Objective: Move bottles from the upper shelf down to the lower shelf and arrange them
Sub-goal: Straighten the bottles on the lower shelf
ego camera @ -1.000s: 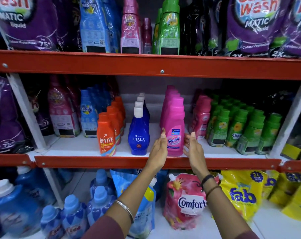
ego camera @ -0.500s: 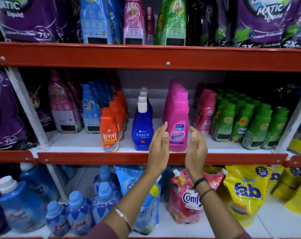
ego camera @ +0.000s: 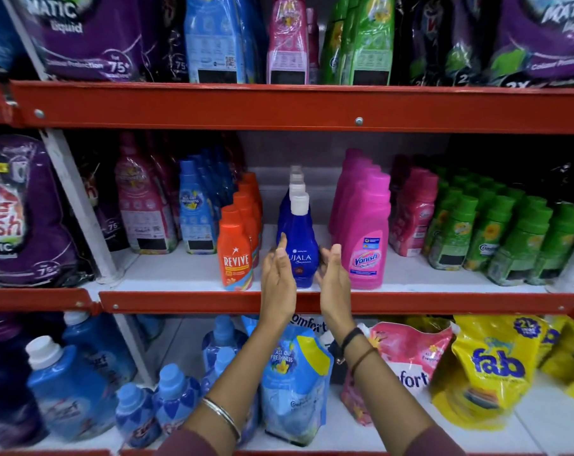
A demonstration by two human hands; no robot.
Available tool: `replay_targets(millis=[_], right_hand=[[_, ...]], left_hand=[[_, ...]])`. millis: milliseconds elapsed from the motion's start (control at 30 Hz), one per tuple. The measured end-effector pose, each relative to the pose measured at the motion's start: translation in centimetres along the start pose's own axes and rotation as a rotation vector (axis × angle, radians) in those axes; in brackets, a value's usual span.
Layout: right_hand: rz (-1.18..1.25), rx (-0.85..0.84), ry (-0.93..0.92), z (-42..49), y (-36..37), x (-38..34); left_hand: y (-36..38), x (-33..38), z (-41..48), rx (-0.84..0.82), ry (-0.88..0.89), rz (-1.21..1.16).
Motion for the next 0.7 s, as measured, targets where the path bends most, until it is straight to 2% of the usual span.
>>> replay_targets(millis=[333, 400, 467, 567, 633, 700], right_hand=[[-0.026, 0.077, -0.052, -0.5, -0.2, -0.5], [-0.033, 0.166, -0.118, -1.3, -0.5, -0.8], [-0.008, 0.224, -0.239, -2.7, -0.3, -1.4], [-0.006, 0.076, -0.339, -4.0, 3.0, -1.3], [-0.041, -0.058, -0.277, -4.2, 6.1, -0.2], [-0.057, -0.123, -0.167, -3.7, 8.5, 1.1]], left_hand=[[-1.0, -0.4, 0.4, -0.052, 0.028, -0.001], [-1.6, 0.2, -0.1, -0.018, 0.075, -0.008], [-3.1, 1.6, -1.0, 0.094, 0.168, -0.036], [-7.0, 3.6, -2.2, 0.34, 0.31, -0.082], [-9.2, 3.2, -1.9, 0.43, 0.256, -0.082], [-10.4, 1.7, -1.0, 0.416, 0.123, -0.051]])
Point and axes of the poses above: each hand's wrist, its own z-axis towards the middle knuckle, its own y-axis out of the palm, x = y × z, the point moved 8 cm from there along z, towards the middle knuckle, and after that the axes turned 13 degrees about y, right-handed, at the moved point
